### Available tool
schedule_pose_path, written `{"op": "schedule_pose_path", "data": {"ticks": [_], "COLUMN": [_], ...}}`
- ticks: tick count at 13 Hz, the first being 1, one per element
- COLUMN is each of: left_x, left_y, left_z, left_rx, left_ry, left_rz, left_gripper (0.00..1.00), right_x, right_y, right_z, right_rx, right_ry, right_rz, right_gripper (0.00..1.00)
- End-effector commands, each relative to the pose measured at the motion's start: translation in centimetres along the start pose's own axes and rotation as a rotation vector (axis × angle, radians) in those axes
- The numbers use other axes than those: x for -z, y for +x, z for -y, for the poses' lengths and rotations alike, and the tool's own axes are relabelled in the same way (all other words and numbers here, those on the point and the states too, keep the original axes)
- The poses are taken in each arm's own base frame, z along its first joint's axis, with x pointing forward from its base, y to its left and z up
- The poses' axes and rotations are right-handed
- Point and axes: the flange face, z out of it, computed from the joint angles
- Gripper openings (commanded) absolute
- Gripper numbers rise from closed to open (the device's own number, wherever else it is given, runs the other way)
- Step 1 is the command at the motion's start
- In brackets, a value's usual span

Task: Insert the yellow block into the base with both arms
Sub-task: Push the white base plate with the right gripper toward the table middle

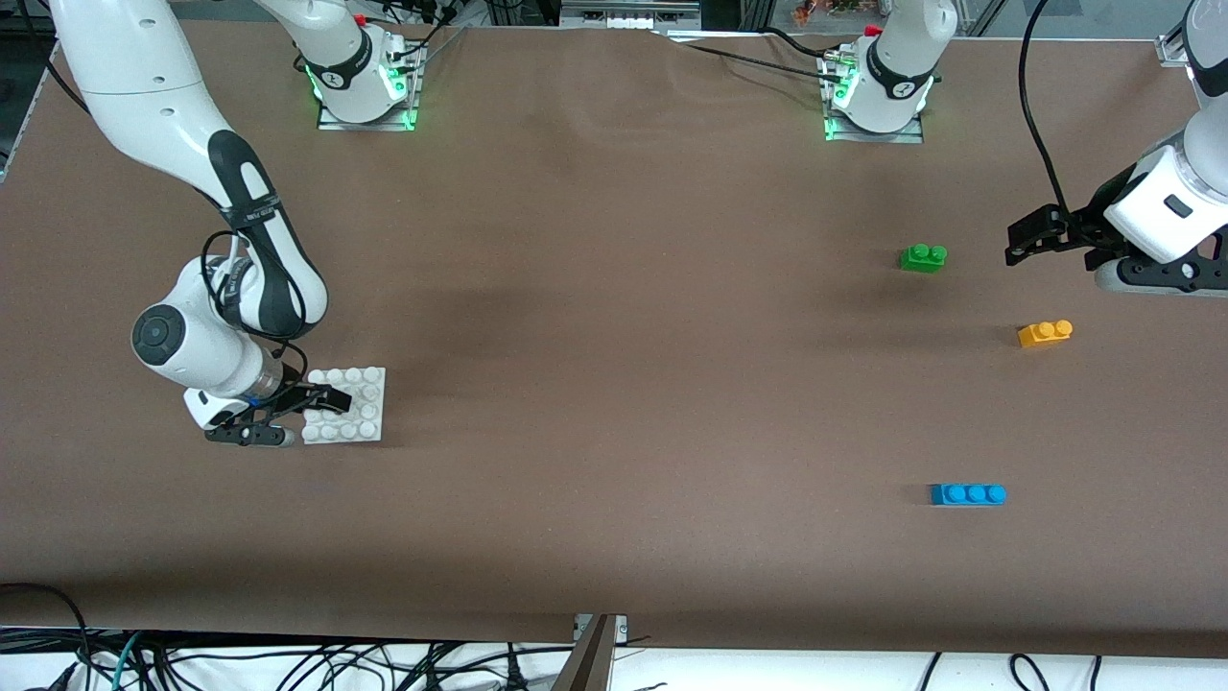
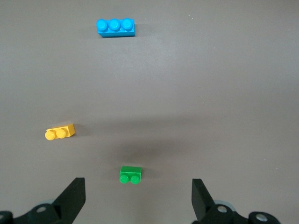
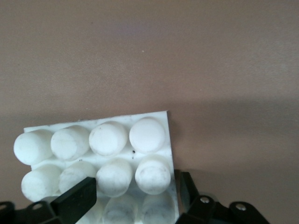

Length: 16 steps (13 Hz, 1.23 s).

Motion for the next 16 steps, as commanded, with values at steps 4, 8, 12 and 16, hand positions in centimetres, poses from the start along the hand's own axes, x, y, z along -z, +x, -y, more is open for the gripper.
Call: {"op": "schedule_pose_path", "data": {"ticks": [4, 8, 12, 16], "left_x": [0.1, 0.0, -0.4, -0.5], "left_y": [-0.3, -0.3, -0.1, -0.1], "left_z": [-0.4, -0.5, 0.3, 0.0], "left_rx": [0.004, 0.007, 0.022, 0.014], "left_ry": [0.013, 0.013, 0.011, 0.011], "left_rz": [0.016, 0.020, 0.028, 0.030], "left_gripper": [1.00, 1.00, 1.00, 1.00], "right_x": [-0.8, -0.9, -0.9, -1.0], "right_y": [-0.1, -0.2, -0.3, -0.5], "right_z": [0.8, 1.3, 2.4, 4.3], "right_rx": [-0.009, -0.011, -0.019, -0.007], "right_ry": [0.019, 0.030, 0.040, 0.050], "right_rz": [-0.010, -0.008, -0.008, -0.015], "right_gripper": [0.72, 0.65, 0.65, 0.65]}}
